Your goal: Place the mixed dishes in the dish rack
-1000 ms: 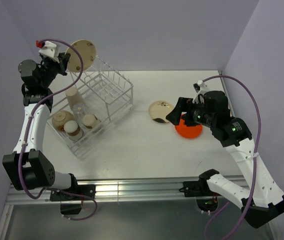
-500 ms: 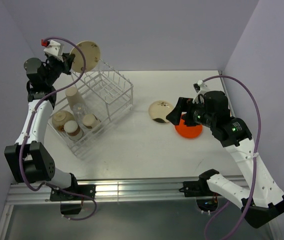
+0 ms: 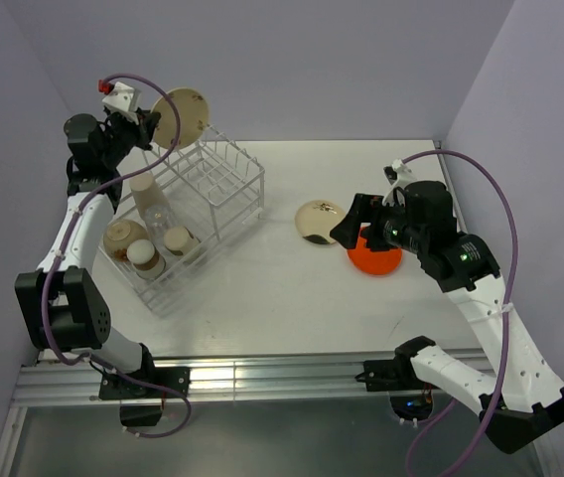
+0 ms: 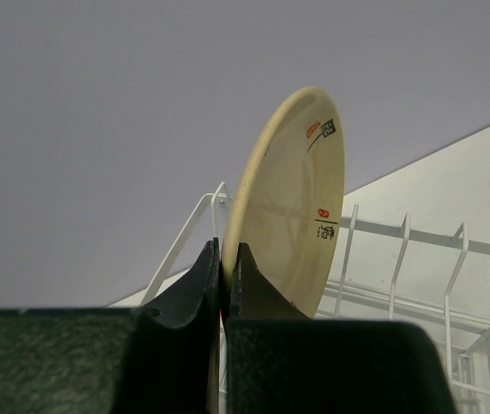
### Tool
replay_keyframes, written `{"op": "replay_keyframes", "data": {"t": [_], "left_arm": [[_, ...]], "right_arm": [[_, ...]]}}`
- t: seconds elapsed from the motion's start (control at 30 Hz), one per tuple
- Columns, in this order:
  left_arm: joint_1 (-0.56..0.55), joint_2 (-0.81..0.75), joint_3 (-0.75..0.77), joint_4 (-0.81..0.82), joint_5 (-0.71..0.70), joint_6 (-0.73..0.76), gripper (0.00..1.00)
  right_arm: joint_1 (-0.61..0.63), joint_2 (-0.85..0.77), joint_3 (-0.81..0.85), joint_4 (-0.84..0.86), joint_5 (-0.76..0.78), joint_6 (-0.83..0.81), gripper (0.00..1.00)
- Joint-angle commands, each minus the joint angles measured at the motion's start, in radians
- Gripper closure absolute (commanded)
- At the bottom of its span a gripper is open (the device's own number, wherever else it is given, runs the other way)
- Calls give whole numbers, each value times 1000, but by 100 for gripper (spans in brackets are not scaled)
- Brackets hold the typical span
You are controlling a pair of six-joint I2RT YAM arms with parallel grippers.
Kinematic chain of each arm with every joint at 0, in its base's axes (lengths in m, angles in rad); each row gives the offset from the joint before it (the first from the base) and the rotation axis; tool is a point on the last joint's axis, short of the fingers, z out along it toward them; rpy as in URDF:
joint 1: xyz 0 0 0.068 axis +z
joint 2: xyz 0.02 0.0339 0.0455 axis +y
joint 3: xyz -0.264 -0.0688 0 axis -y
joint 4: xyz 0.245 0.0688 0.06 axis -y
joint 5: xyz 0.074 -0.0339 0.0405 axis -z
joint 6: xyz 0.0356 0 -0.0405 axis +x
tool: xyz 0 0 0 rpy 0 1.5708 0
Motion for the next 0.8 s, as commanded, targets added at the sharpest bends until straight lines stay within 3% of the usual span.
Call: {"op": "replay_keyframes", "data": {"t": [0.0, 0.77], "left_arm": [[-6, 12, 57, 62, 1, 28, 100], [-9, 43, 4, 34, -15, 2, 100]], "right_arm": [[-8, -3, -14, 20, 12, -6, 9], [-20, -21, -31, 19, 0, -8, 9]]}}
